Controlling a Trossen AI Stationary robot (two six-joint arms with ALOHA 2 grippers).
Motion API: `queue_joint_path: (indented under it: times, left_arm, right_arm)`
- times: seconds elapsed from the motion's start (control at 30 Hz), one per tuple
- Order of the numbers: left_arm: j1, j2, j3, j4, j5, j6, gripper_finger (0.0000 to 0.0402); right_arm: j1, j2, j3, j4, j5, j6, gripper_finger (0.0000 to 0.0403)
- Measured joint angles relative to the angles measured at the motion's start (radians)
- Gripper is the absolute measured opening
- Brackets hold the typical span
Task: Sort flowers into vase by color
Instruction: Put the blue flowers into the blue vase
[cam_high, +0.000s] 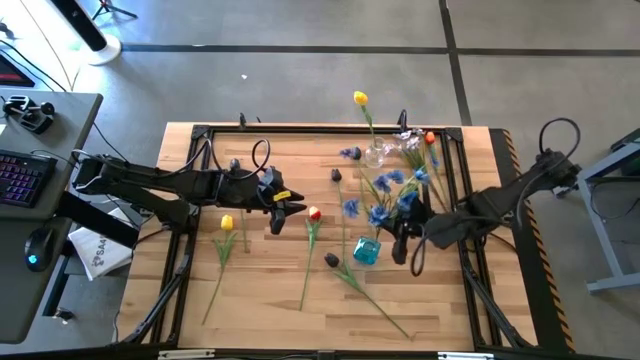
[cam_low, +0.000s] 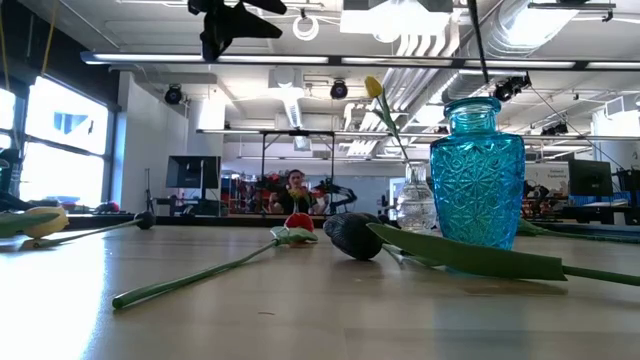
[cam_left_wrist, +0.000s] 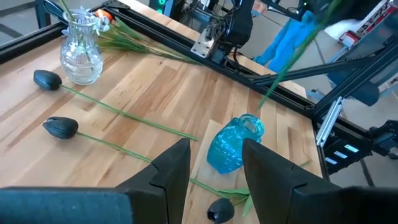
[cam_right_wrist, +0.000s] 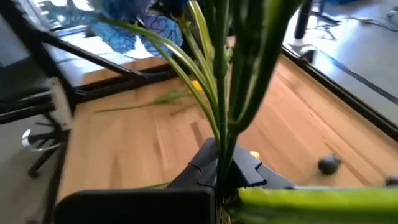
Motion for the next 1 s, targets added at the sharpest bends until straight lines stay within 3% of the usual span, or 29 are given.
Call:
queue_joint_path:
  times: [0.33,0.7,0.83,1.0]
  left_arm:
    - [0.0,0.0,0.0,0.001,0.0,-0.043,0.0134]
    - [0.0,0.0,0.0,0.001,0.0,-0.064,0.0133]
    - [0.0,0.0,0.0,0.001,0.0,-0.064,0.0133]
    - [0.0,0.0,0.0,0.001,0.0,-0.064,0.0133]
  right_arm:
    - [0.0,-0.023,-0.23,0.344,-0.057,-0.003,0.0]
    - [0.0,-0.022,-0.296,0.335,-0.056,-0.004,0.0001]
    - [0.0,-0.021,-0.296,0.321,-0.047,-0.023,0.0024]
    - [-0.001,-0.021,-0.296,0.273,-0.045,-0.022,0.0085]
